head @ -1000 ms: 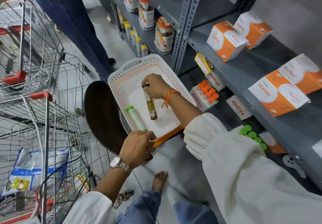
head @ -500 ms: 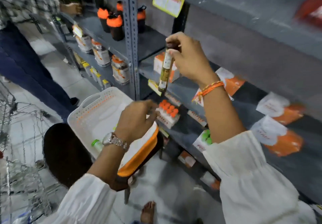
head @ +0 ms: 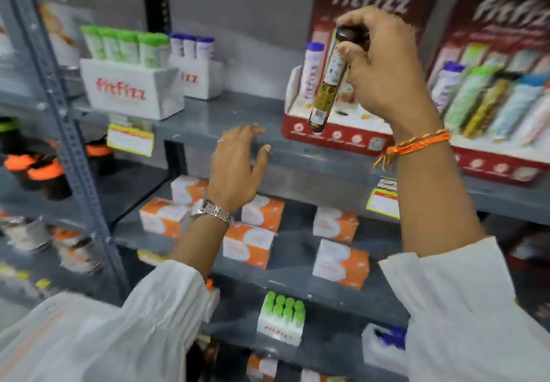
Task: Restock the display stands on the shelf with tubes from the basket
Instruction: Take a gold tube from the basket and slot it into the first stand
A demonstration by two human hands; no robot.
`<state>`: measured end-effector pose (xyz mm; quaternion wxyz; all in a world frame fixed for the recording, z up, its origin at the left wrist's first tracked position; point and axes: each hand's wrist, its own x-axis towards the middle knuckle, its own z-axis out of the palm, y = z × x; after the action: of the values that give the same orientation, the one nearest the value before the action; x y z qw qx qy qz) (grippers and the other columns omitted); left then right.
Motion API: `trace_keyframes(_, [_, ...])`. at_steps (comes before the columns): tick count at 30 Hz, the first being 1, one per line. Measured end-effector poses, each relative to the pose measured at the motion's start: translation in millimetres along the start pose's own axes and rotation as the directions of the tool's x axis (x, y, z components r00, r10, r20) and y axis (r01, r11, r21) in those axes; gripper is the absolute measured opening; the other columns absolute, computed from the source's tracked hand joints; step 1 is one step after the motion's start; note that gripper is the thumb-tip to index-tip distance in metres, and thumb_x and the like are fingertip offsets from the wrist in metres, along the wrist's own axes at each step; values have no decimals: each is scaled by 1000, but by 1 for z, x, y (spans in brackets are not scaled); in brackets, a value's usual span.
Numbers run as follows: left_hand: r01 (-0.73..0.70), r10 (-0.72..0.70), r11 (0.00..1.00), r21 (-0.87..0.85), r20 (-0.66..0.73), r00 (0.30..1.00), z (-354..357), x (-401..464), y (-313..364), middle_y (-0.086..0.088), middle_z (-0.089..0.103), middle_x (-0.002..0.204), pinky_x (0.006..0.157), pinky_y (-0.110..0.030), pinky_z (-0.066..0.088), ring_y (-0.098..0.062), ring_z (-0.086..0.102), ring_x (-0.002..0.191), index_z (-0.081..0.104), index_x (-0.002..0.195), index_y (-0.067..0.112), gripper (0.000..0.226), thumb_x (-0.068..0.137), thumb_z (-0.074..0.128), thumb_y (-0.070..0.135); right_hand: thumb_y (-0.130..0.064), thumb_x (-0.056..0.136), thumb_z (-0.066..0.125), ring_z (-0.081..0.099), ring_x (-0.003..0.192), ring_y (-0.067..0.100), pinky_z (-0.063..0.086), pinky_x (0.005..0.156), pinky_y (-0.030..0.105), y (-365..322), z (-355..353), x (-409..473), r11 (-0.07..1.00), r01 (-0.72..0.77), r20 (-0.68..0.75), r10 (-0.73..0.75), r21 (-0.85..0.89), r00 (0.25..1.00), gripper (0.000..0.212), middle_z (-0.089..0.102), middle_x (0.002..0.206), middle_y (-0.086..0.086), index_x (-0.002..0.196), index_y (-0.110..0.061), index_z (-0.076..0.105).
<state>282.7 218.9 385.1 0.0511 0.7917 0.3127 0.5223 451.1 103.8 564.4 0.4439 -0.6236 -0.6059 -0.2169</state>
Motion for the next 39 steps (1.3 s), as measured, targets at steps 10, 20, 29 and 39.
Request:
trace_keyframes(10, [-218, 238, 958, 185, -94, 967, 53, 9, -21, -4, 75, 104, 84, -43, 42, -33, 62, 88, 73, 109, 13, 28, 102, 49, 25, 3, 94, 49, 55, 118, 27, 37, 92, 21, 43, -10, 42, 948, -44, -38, 34, -316, 999, 35, 56, 131, 14, 127, -7, 59])
trace_keyframes(20, [-279, 312, 932, 231, -121, 942, 60, 12, -32, -3, 75, 112, 88, -38, 40, -25, 63, 94, 73, 113, 14, 32, 104, 47, 29, 7, 92, 58, 46, 111, 16, 39, 92, 19, 49, 28, 40, 963, -72, -12, 71, -262, 997, 39, 55, 130, 11, 129, -7, 58])
trace_keyframes(29, [-269, 296, 930, 251, -77, 952, 54, 11, -25, -7, 76, 111, 87, -38, 43, -27, 67, 95, 75, 113, 10, 37, 103, 45, 31, 2, 93, 63, 50, 125, 26, 42, 99, 30, 54, 26, 53, 948, -44, 107, 82, -315, 991, 38, 56, 132, 12, 129, -11, 59])
trace_keyframes(39, [-271, 308, 924, 271, -102, 946, 60, 12, -29, -7, 76, 110, 88, -35, 39, -26, 66, 95, 74, 113, 11, 37, 103, 45, 31, -45, 83, 78, 65, 82, 28, 56, 74, 39, 52, 20, 72, 889, -90, 147, 173, -449, 974, 40, 67, 85, 10, 82, -8, 63])
